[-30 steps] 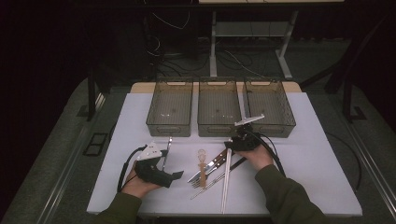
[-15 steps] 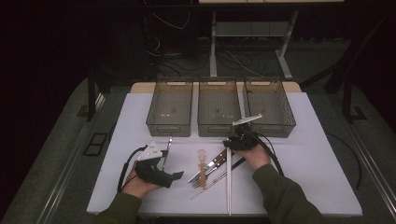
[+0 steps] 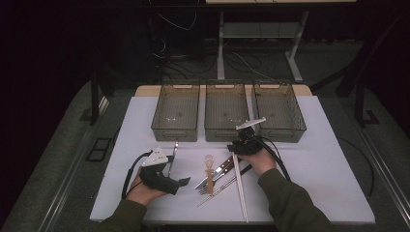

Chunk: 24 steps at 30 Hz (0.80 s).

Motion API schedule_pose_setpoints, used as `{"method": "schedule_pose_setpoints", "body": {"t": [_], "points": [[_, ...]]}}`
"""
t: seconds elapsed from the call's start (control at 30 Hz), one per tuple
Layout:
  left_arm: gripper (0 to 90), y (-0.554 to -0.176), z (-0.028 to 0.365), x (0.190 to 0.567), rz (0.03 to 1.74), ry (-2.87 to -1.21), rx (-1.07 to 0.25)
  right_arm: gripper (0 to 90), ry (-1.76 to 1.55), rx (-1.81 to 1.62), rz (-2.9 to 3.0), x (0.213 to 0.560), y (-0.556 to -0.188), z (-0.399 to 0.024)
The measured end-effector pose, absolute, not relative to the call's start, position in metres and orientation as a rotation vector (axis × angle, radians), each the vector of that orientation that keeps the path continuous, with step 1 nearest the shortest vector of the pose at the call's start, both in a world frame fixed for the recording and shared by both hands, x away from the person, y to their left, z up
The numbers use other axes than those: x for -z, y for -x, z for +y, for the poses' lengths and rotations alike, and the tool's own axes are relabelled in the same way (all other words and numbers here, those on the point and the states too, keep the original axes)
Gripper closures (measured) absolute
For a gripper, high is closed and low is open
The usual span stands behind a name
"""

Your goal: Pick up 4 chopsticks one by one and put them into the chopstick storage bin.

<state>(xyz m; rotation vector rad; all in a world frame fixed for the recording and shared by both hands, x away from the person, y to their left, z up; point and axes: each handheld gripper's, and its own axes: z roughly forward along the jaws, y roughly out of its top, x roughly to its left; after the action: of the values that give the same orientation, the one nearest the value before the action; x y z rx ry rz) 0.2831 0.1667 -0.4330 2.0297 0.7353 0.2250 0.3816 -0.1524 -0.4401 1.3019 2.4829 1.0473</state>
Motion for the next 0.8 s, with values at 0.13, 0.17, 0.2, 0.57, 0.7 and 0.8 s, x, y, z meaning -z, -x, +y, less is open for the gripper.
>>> {"method": "schedule_pose_setpoints", "body": {"t": [0.13,0.17,0.2,0.57,0.7,0.8], "points": [[0.0,-0.283,0.167,0.433,0.735,-2.027,-0.227,68.6,-1.282,-1.045,2.496,0.44,-0.383,-0.148],[0.0,-0.283,0.167,0.433,0.735,-2.027,-0.226,68.9,-1.277,-1.043,2.498,0.439,-0.383,-0.147],[0.0,-0.283,0.167,0.433,0.735,-2.026,-0.226,68.9,-1.277,-1.043,2.498,0.439,-0.383,-0.147],[0.0,-0.283,0.167,0.432,0.735,-2.025,-0.23,71.1,-1.19,-1.042,2.538,0.438,-0.386,-0.133],[0.0,-0.283,0.167,0.433,0.734,-2.026,-0.228,68.9,-1.185,-1.042,2.54,0.438,-0.386,-0.132],[0.0,-0.283,0.167,0.433,0.733,-2.026,-0.228,65.5,-1.184,-1.053,2.541,0.437,-0.385,-0.133]]}}
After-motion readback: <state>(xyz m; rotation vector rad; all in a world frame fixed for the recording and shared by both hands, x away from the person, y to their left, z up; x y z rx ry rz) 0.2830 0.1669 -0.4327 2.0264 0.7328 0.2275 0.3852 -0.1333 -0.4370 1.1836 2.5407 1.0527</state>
